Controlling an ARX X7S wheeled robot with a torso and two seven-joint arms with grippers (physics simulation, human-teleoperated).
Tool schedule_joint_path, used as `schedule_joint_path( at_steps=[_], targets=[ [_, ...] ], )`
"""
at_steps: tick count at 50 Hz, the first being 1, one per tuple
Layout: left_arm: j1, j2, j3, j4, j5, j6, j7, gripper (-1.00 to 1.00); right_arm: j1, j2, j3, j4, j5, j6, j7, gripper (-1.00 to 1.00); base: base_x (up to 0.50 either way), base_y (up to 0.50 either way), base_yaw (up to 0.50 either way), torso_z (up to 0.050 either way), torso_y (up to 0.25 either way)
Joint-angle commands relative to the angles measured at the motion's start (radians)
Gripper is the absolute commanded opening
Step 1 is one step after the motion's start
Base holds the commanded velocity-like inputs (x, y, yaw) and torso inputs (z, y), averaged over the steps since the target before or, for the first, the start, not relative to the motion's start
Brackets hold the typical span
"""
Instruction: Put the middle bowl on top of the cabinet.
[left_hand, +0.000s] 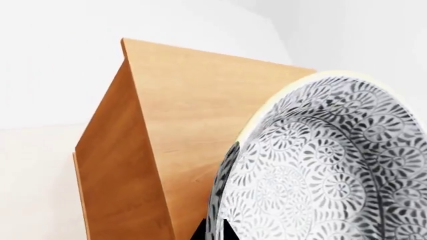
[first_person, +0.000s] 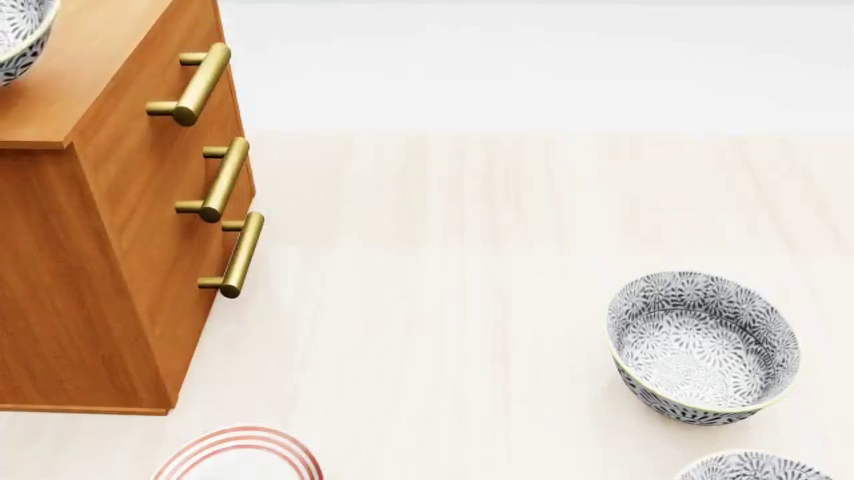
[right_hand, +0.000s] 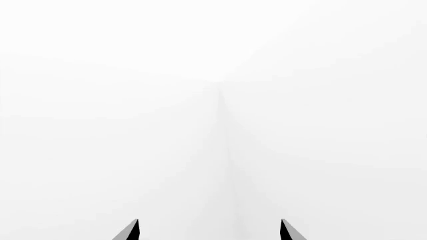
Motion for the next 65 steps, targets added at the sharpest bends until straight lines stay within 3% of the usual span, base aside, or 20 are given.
schedule_joint_path(
  at_steps=[1,35,47,65],
  targets=[
    [0.004,-0.002,0.025,-0.015,-0.002,-0.034,0.0,1.0,-0.005,-0.016,0.012,-0.003,0.007,-0.009,-0.02,1.0,0.0,0.0,0.0,0.0,0.0],
    [-0.199,-0.122,0.138,0.309,0.263,-0.069,-0.133,1.0,0.002,-0.001,-0.001,-0.005,-0.006,-0.002,-0.004,1.0,0.0,0.0,0.0,0.0,0.0],
    [-0.193,-0.179,0.203,0.476,0.414,-0.062,-0.095,1.0,0.0,-0.004,0.002,-0.002,-0.005,-0.009,-0.009,1.0,0.0,0.0,0.0,0.0,0.0],
    [-0.14,-0.291,0.234,0.826,0.616,0.038,-0.171,1.0,-0.006,-0.02,0.041,0.003,0.036,-0.018,-0.048,1.0,0.0,0.0,0.0,0.0,0.0]
  ],
)
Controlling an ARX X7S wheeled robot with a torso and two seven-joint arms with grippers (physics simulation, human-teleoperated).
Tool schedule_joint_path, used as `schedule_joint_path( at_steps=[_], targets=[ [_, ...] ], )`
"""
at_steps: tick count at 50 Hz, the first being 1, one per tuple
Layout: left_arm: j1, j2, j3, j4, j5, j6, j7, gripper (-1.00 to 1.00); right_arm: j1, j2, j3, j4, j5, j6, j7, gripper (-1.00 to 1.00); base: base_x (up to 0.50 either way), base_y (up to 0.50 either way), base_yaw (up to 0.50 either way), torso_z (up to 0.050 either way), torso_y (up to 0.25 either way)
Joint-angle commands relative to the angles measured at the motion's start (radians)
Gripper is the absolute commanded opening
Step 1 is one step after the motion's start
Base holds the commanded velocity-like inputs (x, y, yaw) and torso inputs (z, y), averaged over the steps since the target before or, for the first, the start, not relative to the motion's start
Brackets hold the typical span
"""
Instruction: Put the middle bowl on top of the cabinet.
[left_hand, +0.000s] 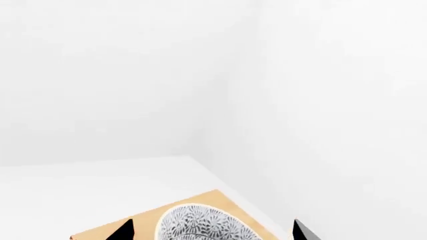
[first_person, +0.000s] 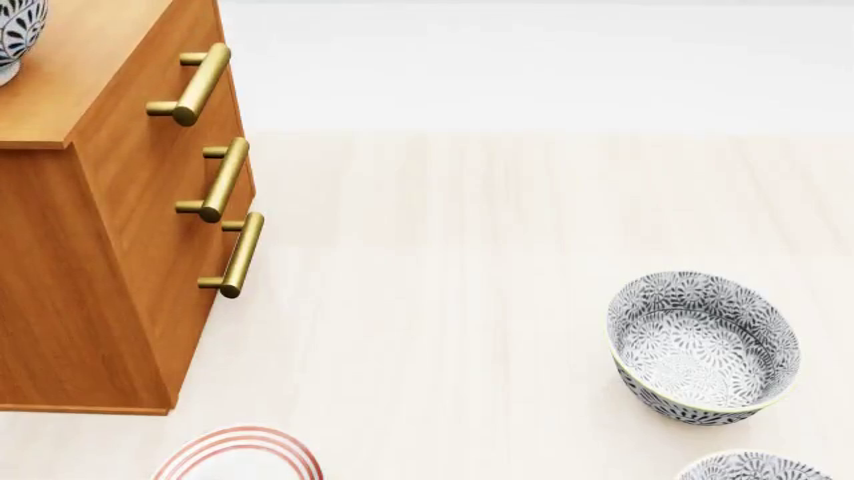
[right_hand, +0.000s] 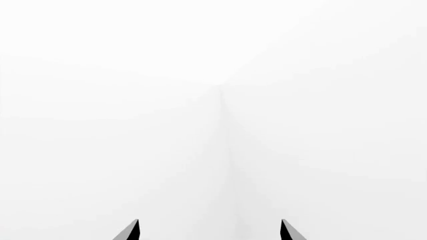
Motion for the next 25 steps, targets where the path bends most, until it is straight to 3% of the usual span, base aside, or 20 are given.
schedule_joint_path(
  at_steps=[1,25],
  targets=[
    [0.032,-0.062,0.025,0.193,0.135,0.056,-0.047,1.0,-0.002,-0.004,0.016,0.004,0.017,-0.003,-0.018,1.0,0.0,0.0,0.0,0.0,0.0],
    [0.072,-0.105,0.128,0.494,0.522,0.05,-0.017,1.0,-0.002,-0.004,0.016,0.004,0.013,-0.001,-0.024,1.0,0.0,0.0,0.0,0.0,0.0]
  ],
)
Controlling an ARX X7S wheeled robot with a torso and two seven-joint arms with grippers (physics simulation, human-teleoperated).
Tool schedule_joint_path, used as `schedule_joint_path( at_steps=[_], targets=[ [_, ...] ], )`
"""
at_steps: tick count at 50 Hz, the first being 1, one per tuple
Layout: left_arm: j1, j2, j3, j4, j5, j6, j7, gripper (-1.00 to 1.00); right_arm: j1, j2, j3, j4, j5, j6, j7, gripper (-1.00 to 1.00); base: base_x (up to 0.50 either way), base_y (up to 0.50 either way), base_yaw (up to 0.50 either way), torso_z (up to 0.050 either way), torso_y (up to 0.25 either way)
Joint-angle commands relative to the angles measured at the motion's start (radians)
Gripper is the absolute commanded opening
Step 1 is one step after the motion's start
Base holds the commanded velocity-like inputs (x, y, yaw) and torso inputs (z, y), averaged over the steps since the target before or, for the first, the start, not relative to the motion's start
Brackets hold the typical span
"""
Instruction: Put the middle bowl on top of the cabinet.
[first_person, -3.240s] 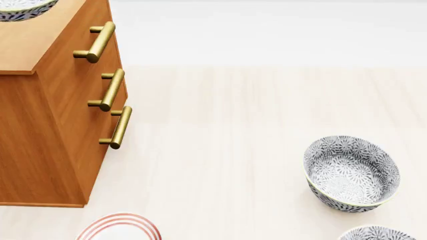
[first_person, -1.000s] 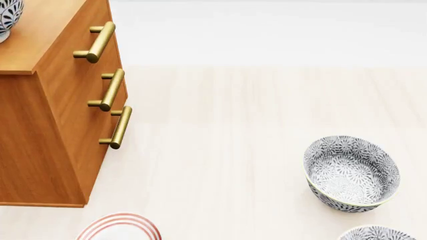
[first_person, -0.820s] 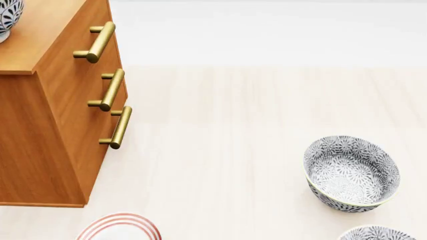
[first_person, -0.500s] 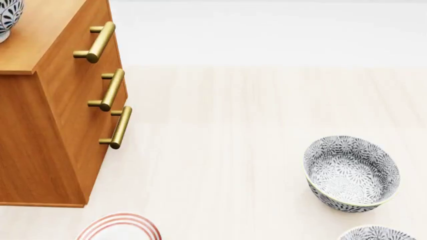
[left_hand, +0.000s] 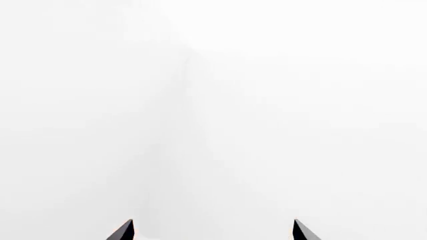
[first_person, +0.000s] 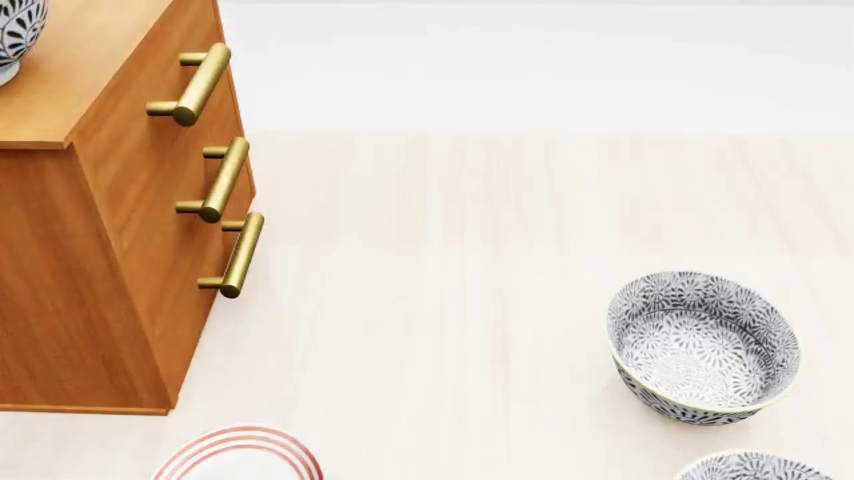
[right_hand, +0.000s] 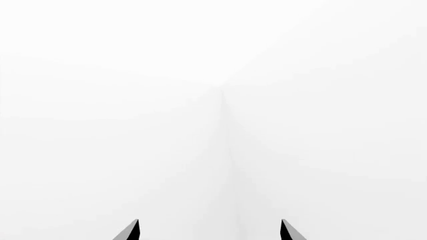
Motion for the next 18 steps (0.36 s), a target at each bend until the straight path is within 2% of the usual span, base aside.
schedule_joint_path(
  at_steps=[1,8,18],
  targets=[
    [0.043,-0.017,0.042,0.13,0.159,0.016,0.018,1.0,0.0,-0.001,0.001,-0.001,-0.002,0.0,-0.001,1.0,0.0,0.0,0.0,0.0,0.0],
    [0.108,-0.016,0.063,0.17,0.297,0.065,0.034,1.0,0.0,-0.001,0.003,0.0,-0.002,-0.003,-0.003,1.0,0.0,0.0,0.0,0.0,0.0],
    [0.187,-0.024,0.089,0.26,0.484,0.065,-0.038,1.0,0.0,-0.001,0.013,0.001,0.006,-0.001,-0.01,1.0,0.0,0.0,0.0,0.0,0.0]
  ],
)
